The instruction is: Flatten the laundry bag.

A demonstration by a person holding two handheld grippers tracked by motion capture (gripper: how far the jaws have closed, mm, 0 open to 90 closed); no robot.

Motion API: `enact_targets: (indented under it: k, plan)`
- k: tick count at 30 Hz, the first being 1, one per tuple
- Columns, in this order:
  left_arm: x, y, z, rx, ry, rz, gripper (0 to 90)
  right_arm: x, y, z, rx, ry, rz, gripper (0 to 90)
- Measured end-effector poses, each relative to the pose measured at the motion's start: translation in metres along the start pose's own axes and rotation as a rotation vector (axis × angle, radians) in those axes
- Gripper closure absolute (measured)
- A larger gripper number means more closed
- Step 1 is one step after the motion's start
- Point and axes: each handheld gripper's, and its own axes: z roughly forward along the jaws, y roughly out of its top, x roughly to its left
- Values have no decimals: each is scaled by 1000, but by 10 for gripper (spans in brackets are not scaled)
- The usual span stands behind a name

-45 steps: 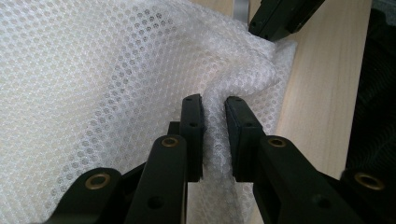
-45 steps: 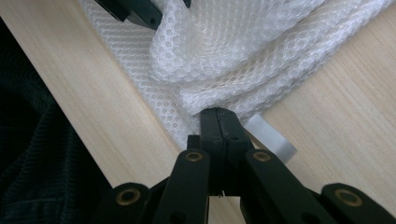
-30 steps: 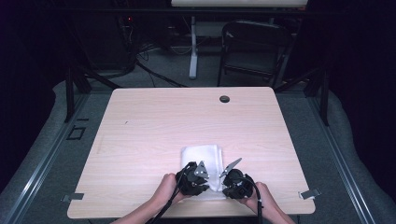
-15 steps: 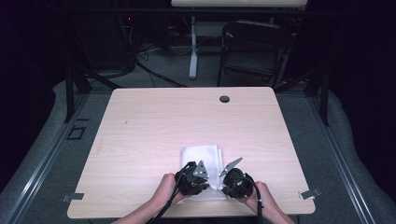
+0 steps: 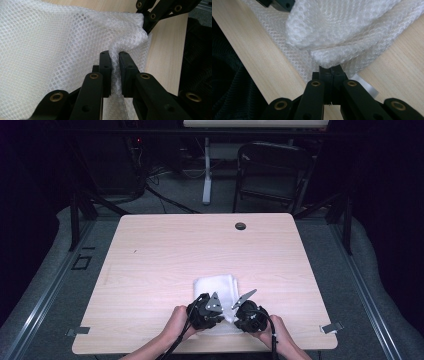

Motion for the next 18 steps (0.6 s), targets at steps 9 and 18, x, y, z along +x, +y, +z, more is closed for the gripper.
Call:
enact_targets:
  k: [9,18]
  plan:
    - [2,-2,-11,-25,15,-1,821,-2,0,-1,20,2,3,900]
    - [6,-6,-27,-59,51,-15,821,-1,0,-1,20,-2,8,900]
